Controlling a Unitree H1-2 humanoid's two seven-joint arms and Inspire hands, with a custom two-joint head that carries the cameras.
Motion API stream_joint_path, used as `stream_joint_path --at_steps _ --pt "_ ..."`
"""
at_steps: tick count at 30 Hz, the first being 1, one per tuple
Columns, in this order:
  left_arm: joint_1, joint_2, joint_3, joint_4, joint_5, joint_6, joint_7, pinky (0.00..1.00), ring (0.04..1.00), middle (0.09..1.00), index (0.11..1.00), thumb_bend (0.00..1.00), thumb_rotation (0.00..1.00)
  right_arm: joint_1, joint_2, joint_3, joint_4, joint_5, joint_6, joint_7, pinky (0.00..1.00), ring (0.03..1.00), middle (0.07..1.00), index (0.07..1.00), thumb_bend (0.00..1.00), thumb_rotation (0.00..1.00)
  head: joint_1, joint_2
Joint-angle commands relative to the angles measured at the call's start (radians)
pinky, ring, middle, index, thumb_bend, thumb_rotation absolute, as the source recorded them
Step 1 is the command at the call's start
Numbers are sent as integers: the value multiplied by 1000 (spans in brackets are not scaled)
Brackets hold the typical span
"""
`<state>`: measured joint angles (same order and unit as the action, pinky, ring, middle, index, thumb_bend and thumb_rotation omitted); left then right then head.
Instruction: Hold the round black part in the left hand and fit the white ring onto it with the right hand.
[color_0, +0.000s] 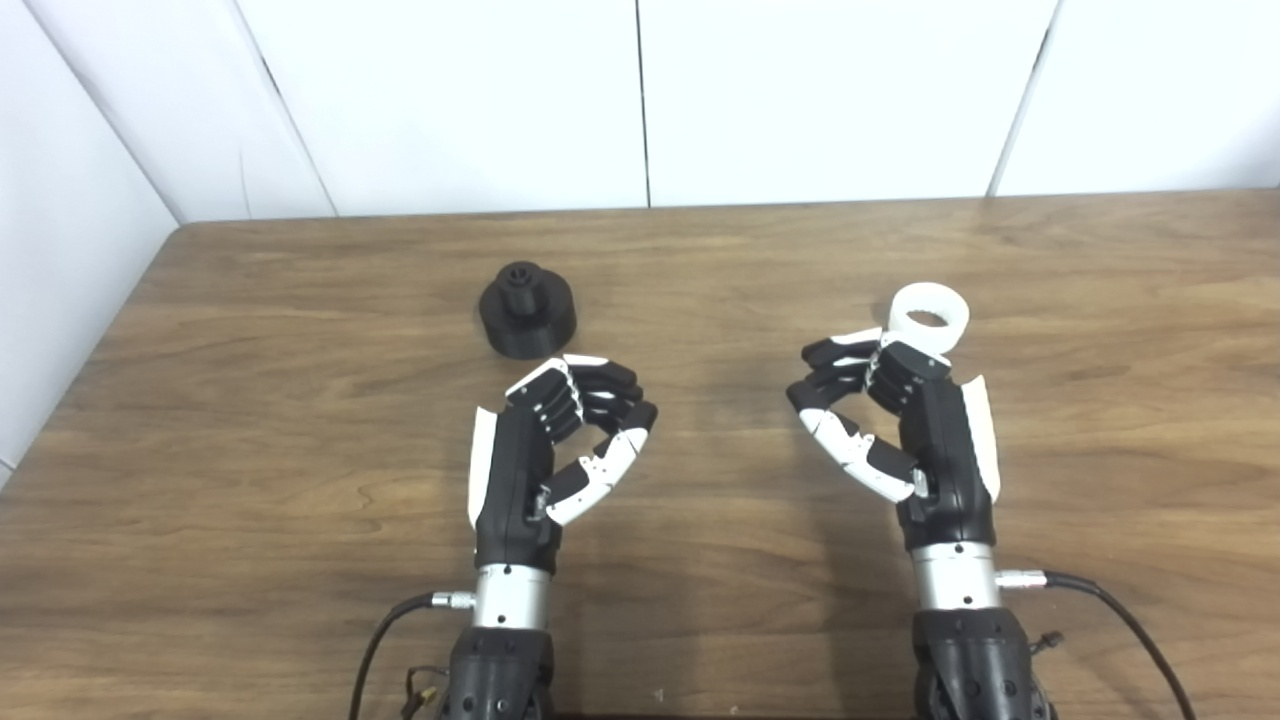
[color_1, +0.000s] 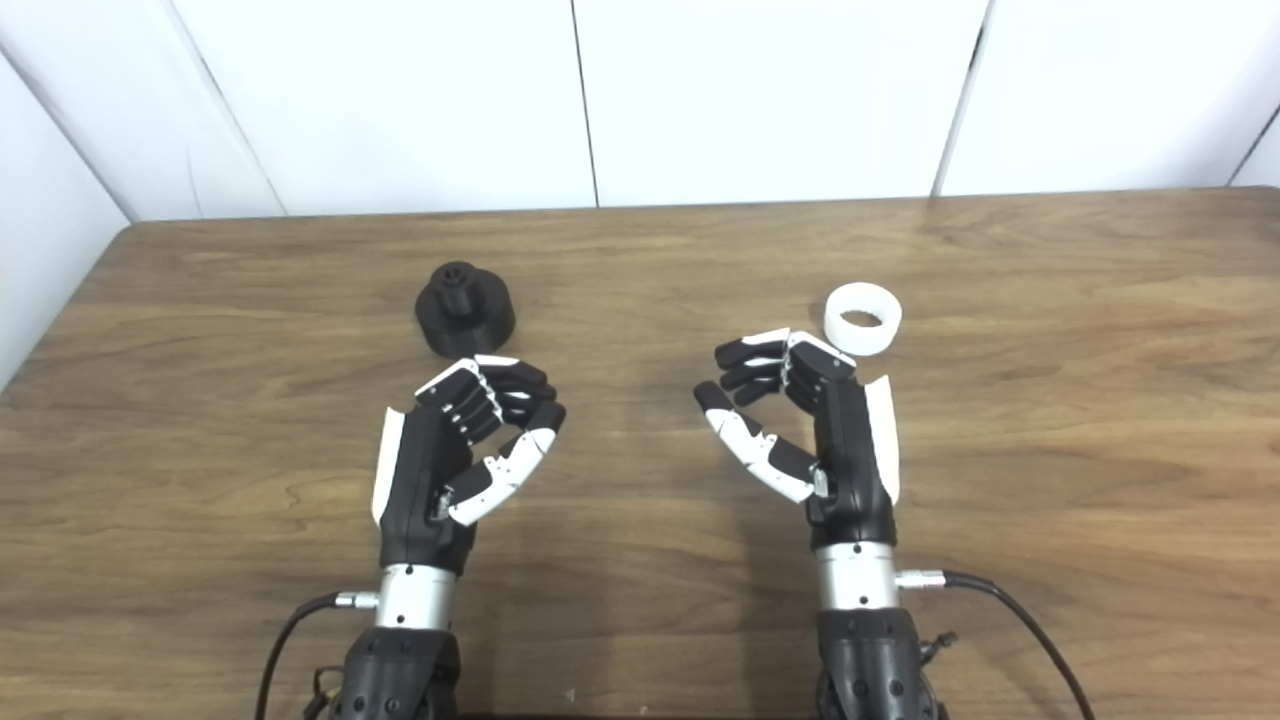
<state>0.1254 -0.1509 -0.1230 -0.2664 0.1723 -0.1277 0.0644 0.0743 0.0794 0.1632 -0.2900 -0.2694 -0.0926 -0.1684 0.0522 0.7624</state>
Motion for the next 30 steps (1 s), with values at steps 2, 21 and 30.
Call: stream_joint_path --at_steps 2,21,30 --pt "-10 0 -5 -48 -4 -12 -2 377 461 523 487 495 69 45 21 2 -34 -4 -11 0 430 515 585 495 495 150 1 0" --pt "-14 6 -6 -41 11 -29 0 388 473 524 487 498 71 45 23 3 -41 1 -4 4 437 518 585 495 495 151 14 -3" --pt "-17 -6 -21 -9 26 -58 9 396 473 521 486 498 76 43 -7 -17 -26 32 -35 12 424 509 581 495 496 153 148 -31"
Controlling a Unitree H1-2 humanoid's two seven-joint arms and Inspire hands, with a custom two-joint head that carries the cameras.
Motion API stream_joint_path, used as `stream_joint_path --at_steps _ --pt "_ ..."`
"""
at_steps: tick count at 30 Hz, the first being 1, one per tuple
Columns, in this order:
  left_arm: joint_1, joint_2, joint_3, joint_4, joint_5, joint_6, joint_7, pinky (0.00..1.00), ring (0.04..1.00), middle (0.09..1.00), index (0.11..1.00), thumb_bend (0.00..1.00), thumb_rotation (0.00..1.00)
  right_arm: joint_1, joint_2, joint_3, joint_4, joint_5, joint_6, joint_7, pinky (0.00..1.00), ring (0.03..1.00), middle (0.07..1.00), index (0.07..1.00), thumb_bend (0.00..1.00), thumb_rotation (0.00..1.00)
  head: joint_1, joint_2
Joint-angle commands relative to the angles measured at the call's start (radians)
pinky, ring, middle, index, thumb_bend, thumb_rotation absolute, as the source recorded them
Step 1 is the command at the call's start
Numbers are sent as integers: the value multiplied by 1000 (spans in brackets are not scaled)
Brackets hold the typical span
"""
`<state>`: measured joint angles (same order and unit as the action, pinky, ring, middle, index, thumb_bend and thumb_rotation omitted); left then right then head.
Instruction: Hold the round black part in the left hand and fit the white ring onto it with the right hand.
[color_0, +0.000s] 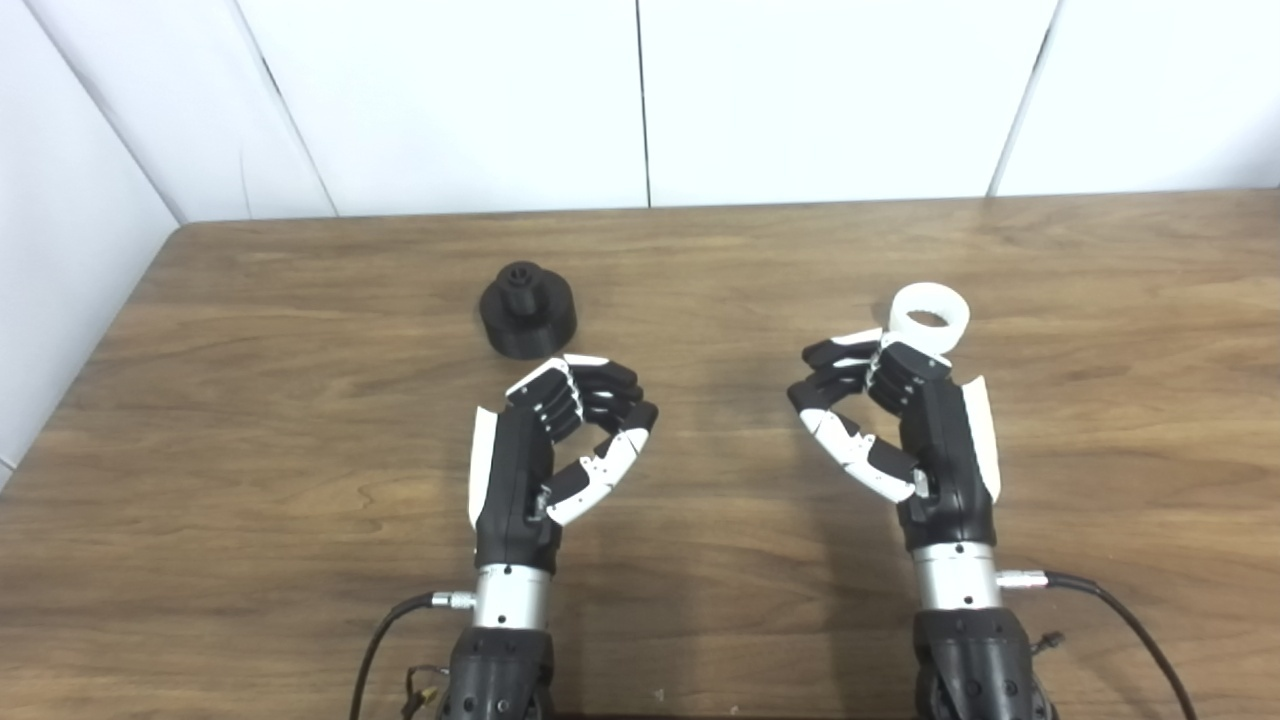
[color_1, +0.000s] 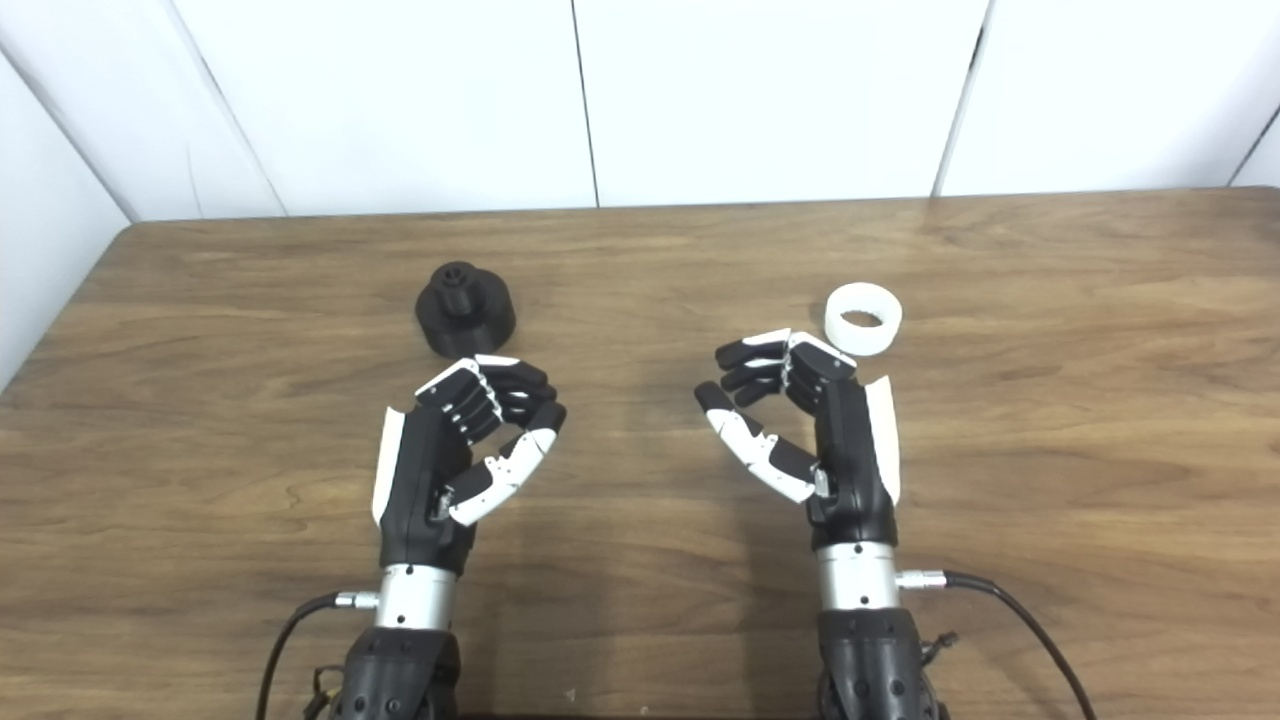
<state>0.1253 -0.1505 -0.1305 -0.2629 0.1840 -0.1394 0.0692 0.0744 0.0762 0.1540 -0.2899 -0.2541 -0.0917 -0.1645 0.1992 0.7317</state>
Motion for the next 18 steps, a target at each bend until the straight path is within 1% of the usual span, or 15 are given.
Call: stream_joint_path --at_steps 1,6,11,18 --pt "-17 -9 -17 -9 21 -48 7 400 476 521 487 498 77 43 -9 -12 -24 25 -39 12 425 511 582 495 496 153 27 -6" --pt "-17 -18 -33 6 28 -52 17 422 490 530 487 499 78 45 -25 -35 -14 41 -53 22 444 534 596 496 497 155 77 -20" --pt "-14 -24 -43 8 28 -55 26 432 495 537 488 498 74 46 -33 -49 -3 43 -70 32 466 555 610 496 498 160 78 -23" --pt "-20 -19 -42 16 36 -65 31 435 494 530 487 498 74 48 -24 -59 4 58 -83 43 447 531 595 495 499 159 82 -28"
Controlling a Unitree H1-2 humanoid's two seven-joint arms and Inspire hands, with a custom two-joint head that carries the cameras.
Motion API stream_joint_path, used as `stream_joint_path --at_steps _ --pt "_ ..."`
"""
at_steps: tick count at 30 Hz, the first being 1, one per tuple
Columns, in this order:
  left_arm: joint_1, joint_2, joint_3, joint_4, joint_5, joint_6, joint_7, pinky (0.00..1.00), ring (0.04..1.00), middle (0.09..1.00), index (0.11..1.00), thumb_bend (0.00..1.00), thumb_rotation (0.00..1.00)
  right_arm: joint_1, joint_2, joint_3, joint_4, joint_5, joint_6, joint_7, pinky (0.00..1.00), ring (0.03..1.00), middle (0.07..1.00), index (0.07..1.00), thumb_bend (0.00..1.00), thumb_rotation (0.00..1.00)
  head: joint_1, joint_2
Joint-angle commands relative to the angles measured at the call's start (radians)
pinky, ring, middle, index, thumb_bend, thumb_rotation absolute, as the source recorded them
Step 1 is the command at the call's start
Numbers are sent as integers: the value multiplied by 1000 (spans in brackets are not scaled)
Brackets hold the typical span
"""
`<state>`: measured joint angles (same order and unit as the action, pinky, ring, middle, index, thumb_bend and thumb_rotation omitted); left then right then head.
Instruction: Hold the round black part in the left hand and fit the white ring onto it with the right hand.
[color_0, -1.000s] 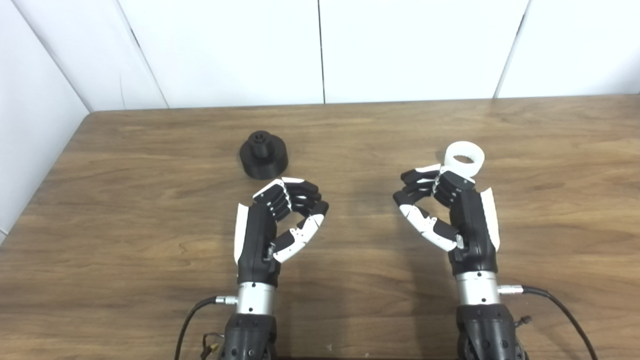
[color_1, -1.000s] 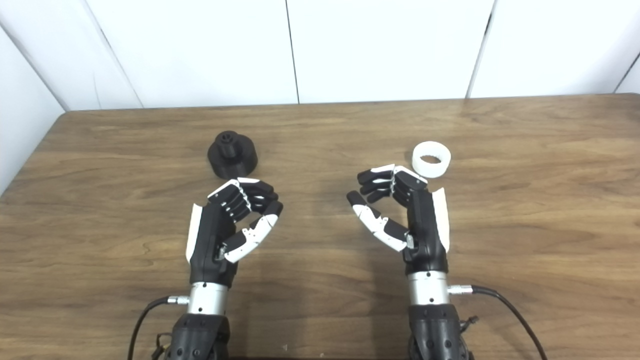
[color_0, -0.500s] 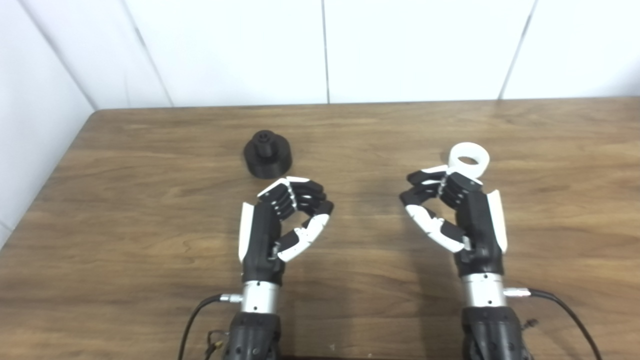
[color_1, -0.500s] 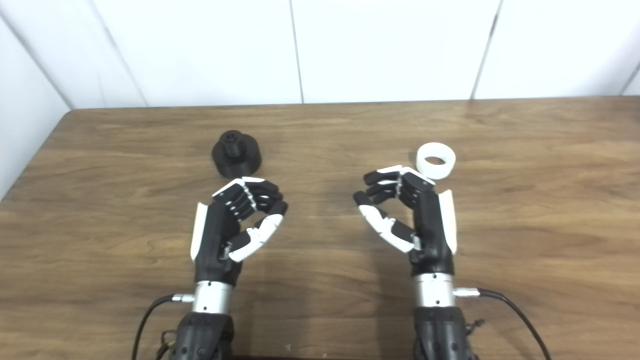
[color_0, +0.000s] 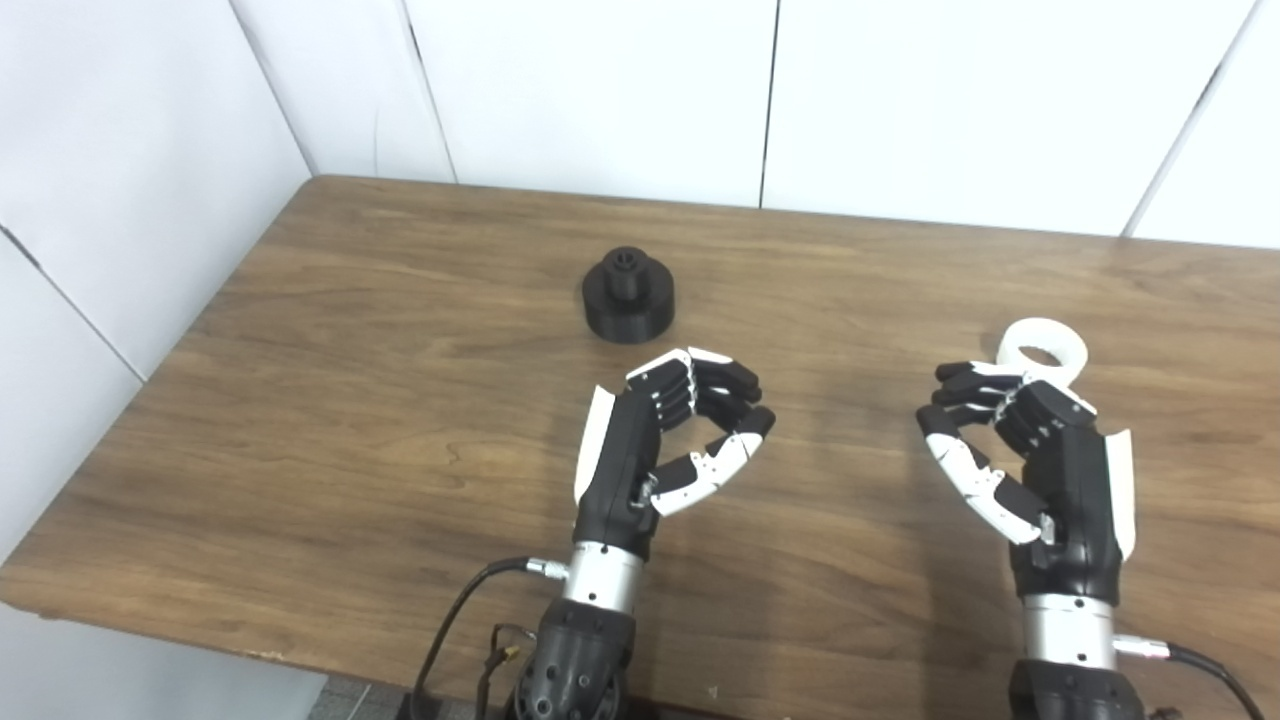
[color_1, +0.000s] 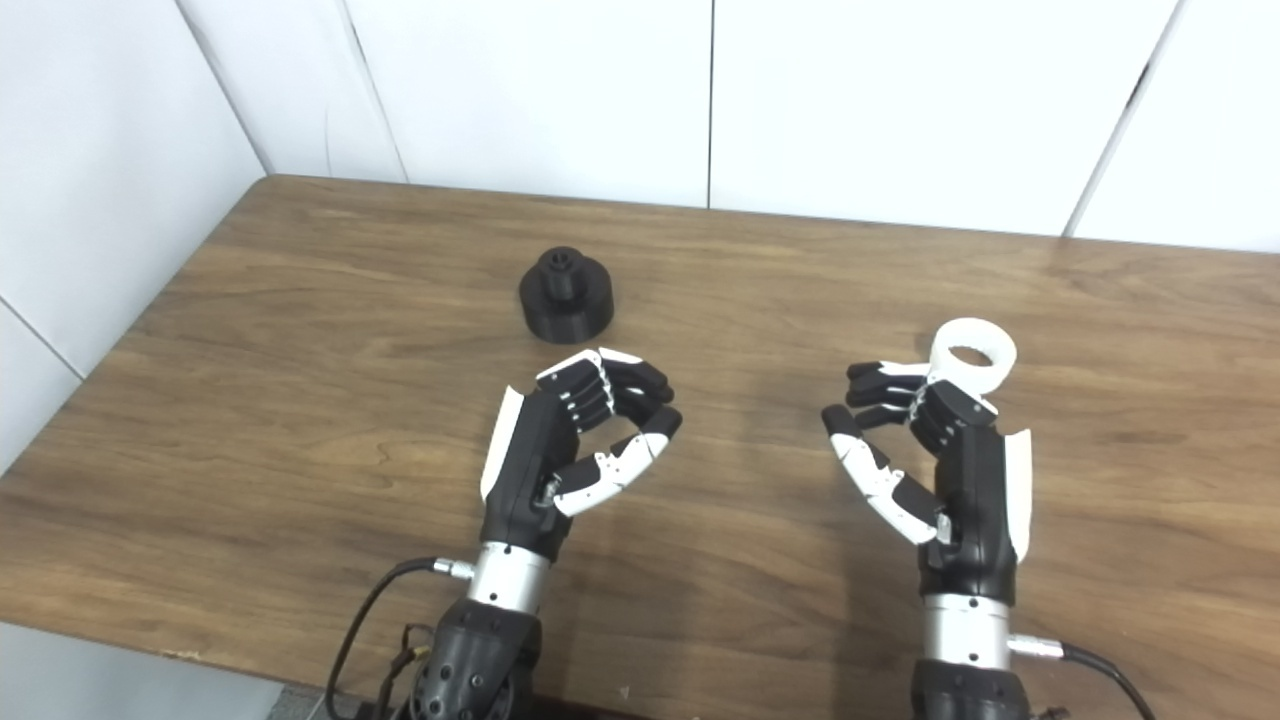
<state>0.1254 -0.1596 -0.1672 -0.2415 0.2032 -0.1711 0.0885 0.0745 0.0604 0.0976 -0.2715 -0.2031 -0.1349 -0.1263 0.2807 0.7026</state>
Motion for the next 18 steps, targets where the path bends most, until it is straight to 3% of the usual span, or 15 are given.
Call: stream_joint_path --at_steps 1,5,10,13,18 --pt "-20 -9 -4 -5 17 -34 12 435 493 529 487 498 75 48 -8 -4 -14 8 -39 5 447 531 594 495 500 160 1 2" --pt "-30 5 10 -16 49 -21 14 435 496 536 488 498 75 49 -7 -6 -12 26 -36 12 449 535 595 495 500 160 4 -3" --pt "-72 77 36 -89 191 89 -26 459 580 649 497 502 77 48 -8 -7 -8 25 -40 11 451 537 599 496 500 160 5 -8" --pt "-96 122 49 -138 242 166 -57 484 628 706 660 630 191 48 -8 -8 -3 19 -43 9 451 535 597 496 500 160 4 -10" --pt "-140 197 67 -201 319 290 -118 566 726 787 763 701 239 46 -10 -9 4 28 -54 11 450 536 599 496 500 160 6 -13"
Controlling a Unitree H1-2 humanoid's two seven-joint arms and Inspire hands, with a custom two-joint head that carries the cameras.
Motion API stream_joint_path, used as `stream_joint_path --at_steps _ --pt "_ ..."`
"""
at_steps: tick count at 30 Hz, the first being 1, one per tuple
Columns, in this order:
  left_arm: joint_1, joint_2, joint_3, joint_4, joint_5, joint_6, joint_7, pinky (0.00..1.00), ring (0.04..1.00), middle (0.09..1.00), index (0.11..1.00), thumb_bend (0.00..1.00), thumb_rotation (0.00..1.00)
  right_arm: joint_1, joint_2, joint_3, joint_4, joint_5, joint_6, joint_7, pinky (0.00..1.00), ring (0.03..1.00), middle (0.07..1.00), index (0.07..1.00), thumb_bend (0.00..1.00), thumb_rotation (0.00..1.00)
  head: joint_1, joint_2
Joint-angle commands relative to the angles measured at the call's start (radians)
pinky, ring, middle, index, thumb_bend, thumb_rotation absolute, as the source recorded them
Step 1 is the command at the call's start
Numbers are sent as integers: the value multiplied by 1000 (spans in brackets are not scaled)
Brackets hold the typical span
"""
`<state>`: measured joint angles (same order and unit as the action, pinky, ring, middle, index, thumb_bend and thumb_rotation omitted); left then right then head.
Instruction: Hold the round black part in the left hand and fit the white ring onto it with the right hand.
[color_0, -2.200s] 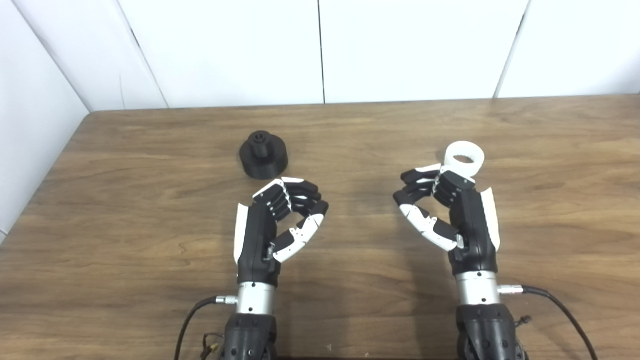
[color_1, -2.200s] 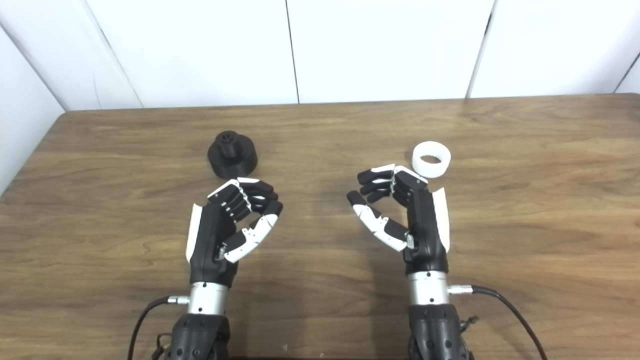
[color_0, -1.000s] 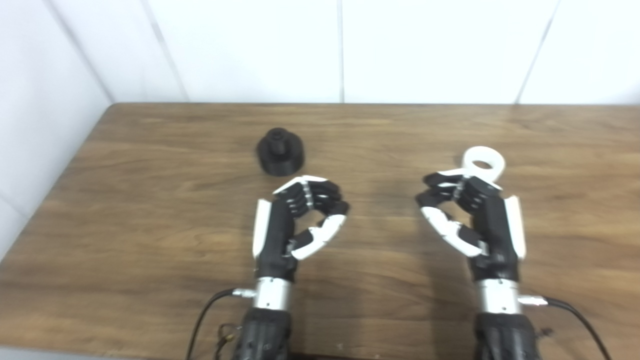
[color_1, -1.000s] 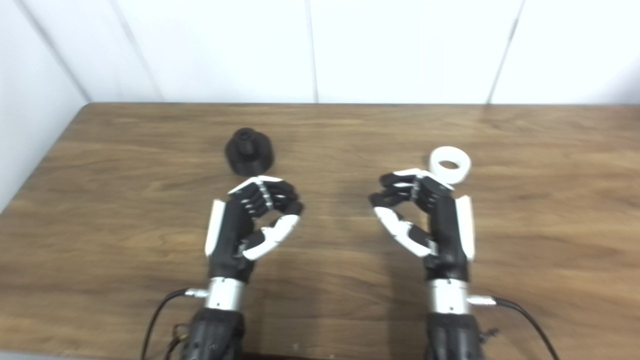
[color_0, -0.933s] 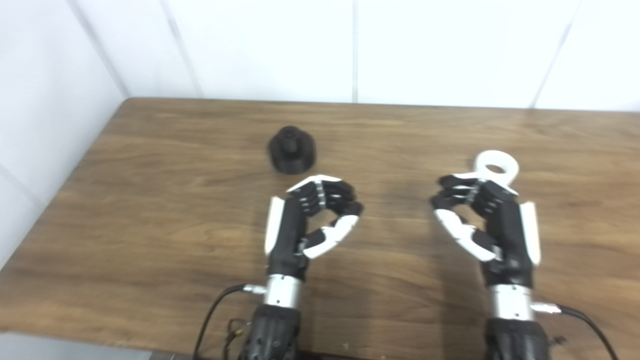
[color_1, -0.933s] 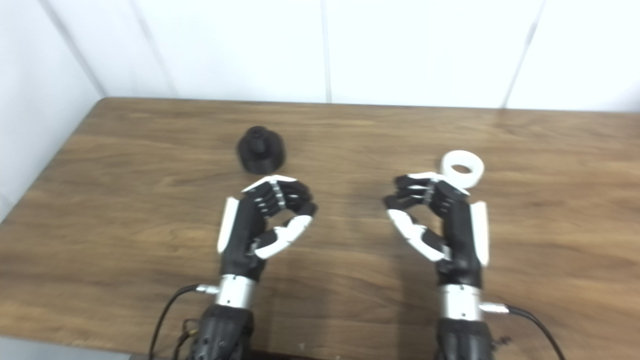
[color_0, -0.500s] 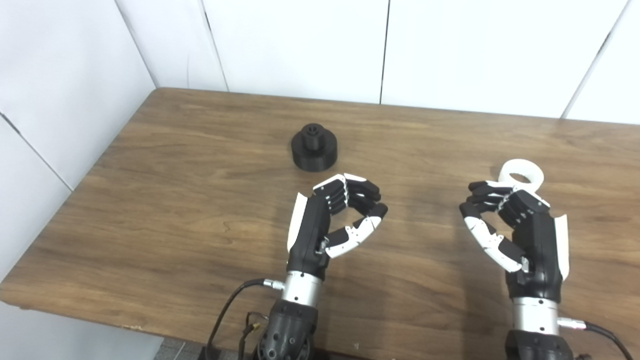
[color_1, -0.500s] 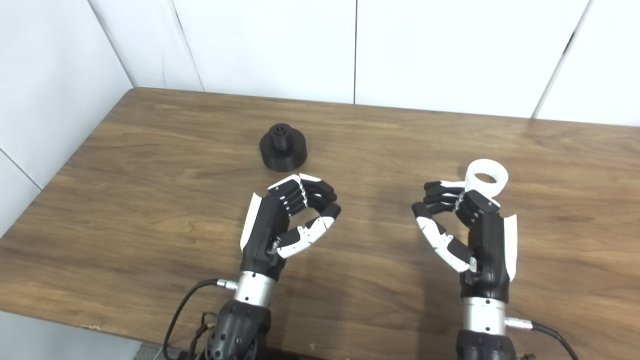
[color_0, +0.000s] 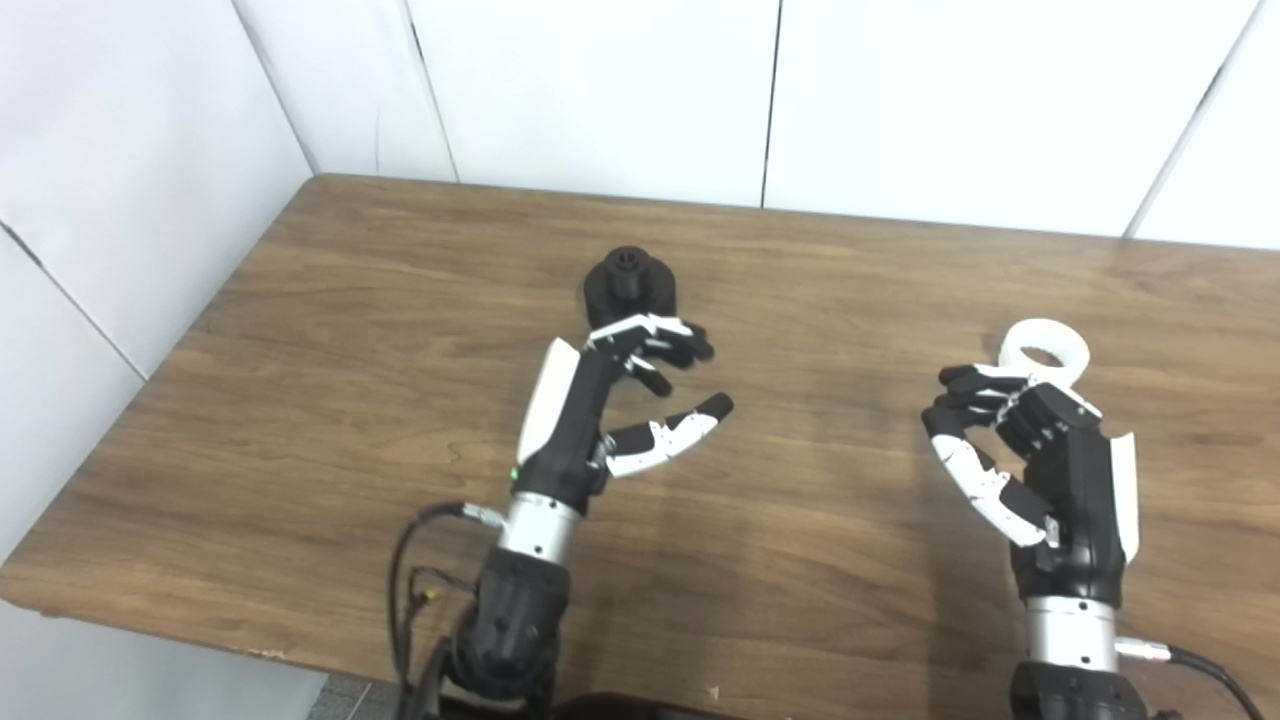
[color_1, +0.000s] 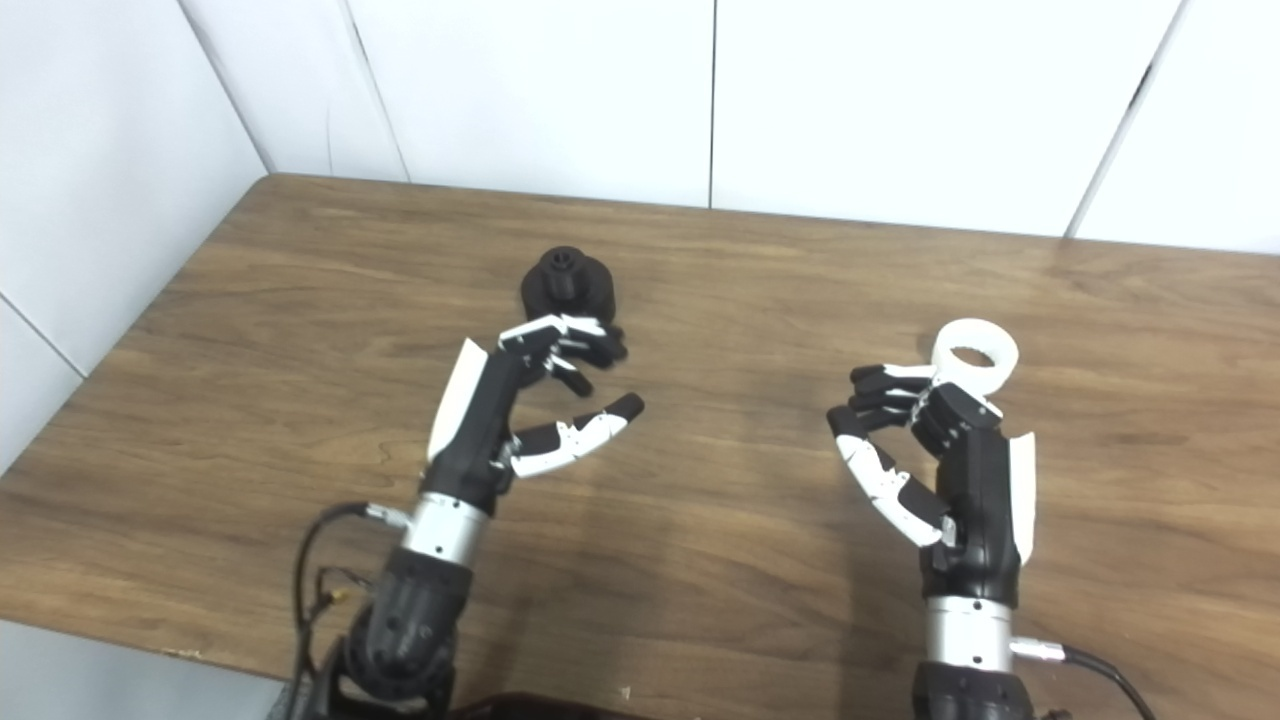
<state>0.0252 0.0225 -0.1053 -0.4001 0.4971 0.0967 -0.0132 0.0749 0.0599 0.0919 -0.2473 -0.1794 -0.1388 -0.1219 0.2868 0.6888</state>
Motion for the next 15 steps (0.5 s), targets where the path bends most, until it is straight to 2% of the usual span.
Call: stream_joint_path --at_steps 1,5,8,15 --pt "-47 27 6 -48 33 37 -27 581 738 794 772 706 242 45 -10 -4 -19 3 -52 6 449 535 598 496 500 160 0 1" --pt "-87 84 19 -49 60 74 -60 634 793 835 805 741 255 43 -10 -6 -11 -3 -59 3 446 530 594 496 499 158 1 -2" --pt "-115 107 33 -40 68 94 -65 671 823 852 817 749 259 41 -9 -7 -4 0 -64 3 443 529 593 495 500 158 2 -5" --pt "-168 152 40 12 169 108 -40 677 806 846 817 779 290 41 -10 -8 2 -9 -71 3 448 535 596 495 499 158 1 -8"
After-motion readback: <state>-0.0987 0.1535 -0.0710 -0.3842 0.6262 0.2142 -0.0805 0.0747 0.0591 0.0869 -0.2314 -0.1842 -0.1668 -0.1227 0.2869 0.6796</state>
